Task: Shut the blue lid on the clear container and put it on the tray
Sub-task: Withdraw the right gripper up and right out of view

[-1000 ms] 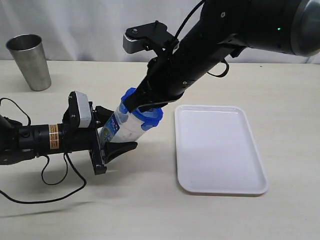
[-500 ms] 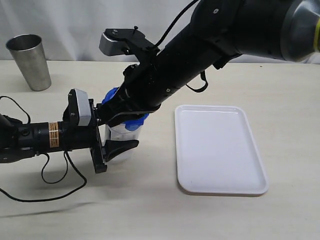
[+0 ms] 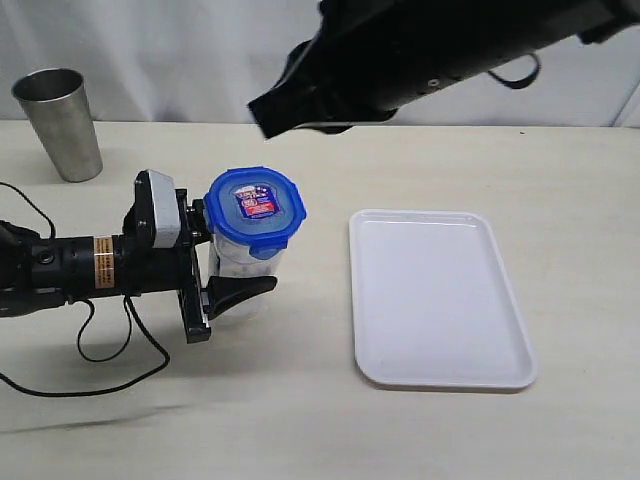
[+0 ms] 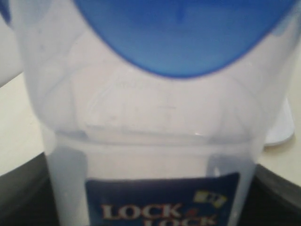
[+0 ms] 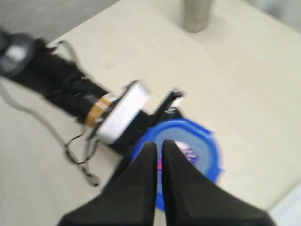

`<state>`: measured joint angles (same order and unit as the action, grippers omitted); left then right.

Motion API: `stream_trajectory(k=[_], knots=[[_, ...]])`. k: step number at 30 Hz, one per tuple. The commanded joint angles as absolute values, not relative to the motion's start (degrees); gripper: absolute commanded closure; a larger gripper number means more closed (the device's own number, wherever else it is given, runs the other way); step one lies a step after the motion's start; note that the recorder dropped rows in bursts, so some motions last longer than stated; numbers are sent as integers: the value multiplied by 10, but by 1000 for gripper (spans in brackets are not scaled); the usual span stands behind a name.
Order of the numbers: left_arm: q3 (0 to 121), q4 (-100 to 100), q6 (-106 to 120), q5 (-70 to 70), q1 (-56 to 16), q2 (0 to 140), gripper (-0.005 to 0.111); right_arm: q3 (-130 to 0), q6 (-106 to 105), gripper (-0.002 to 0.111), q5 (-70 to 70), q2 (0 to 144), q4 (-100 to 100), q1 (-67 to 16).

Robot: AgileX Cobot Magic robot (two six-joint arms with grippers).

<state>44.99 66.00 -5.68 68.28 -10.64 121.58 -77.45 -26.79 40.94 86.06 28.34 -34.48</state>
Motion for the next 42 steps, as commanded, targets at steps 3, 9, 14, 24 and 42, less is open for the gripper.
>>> stream_trajectory(k=[3, 9, 14, 24, 42], knots=[[448, 672, -62, 700, -107, 1195, 107, -702, -127, 104, 328, 864, 169, -269], [448, 672, -62, 700, -107, 1195, 107, -693, -157, 104, 333, 926, 222, -267], [448, 671, -62, 700, -107, 1195, 107, -693, -245, 104, 348, 947, 324, -294], [448, 667, -61, 700, -107, 1195, 107, -693, -322, 104, 381, 921, 375, -304], [450, 559, -42, 700, -107, 1134, 107, -435, -325, 104, 119, 439, 337, -308]])
